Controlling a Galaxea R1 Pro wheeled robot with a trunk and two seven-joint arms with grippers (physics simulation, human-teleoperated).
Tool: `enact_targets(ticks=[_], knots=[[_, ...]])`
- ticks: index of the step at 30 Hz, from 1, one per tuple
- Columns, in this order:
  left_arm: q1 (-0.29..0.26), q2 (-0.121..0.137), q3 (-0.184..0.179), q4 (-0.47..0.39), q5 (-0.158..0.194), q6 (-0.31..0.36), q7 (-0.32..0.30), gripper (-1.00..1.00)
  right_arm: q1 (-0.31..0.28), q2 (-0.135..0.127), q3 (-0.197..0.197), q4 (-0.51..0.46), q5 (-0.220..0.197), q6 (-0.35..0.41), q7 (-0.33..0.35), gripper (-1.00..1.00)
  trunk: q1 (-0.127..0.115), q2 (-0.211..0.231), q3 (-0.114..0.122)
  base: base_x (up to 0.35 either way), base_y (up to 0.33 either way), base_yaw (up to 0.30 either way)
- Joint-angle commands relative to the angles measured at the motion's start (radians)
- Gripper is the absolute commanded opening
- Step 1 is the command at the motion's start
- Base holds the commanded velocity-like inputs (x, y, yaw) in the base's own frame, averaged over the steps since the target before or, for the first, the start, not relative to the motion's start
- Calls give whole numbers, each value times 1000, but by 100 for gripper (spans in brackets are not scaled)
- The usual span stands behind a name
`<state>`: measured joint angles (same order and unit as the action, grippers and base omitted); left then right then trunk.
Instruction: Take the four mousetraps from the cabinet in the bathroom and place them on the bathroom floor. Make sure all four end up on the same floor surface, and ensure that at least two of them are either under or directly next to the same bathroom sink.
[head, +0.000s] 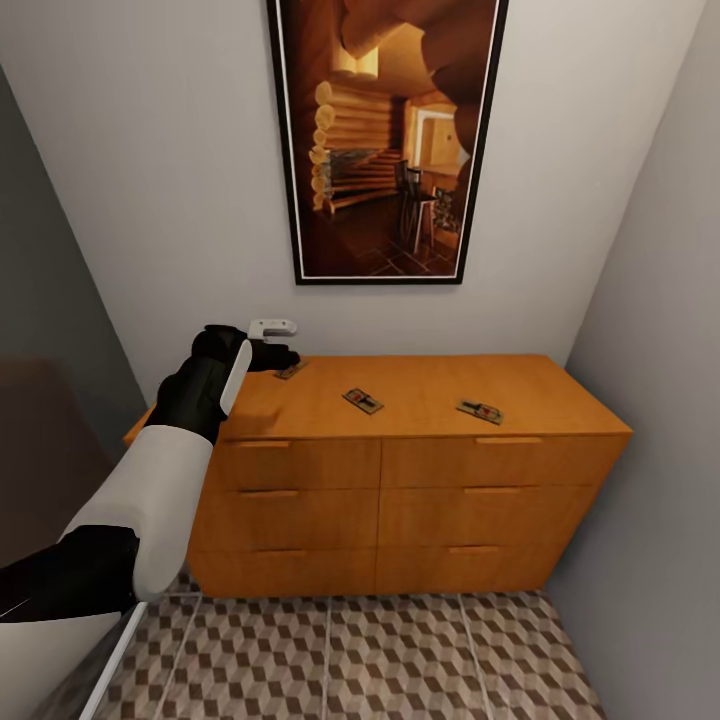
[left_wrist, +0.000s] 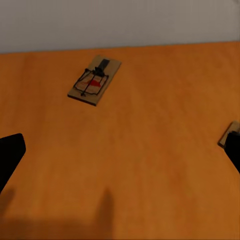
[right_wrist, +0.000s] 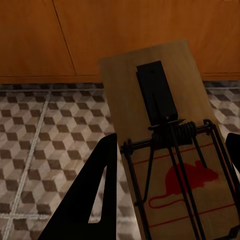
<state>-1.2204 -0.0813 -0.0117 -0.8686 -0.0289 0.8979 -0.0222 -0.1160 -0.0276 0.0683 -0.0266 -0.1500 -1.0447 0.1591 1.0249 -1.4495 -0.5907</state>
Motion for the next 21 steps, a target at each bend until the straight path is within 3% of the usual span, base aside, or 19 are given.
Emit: enact_targets(ticks=[1,13,21], knots=[[-1,0,0,-1,-3,4,-2,100,-1,0,7,0,-13,-3,10,-100,0,0,-1,48,0,0],[-1,0,-1,2,-3,4,-2,100,-1,-1,7,1,-13,-3,10,-100,0,0,-1,15,9,0],[-1,0,-1,1,-3,4,-2,100,-1,-1,7,1,-13,-3,10,-100,0,0,-1,88,195,0]])
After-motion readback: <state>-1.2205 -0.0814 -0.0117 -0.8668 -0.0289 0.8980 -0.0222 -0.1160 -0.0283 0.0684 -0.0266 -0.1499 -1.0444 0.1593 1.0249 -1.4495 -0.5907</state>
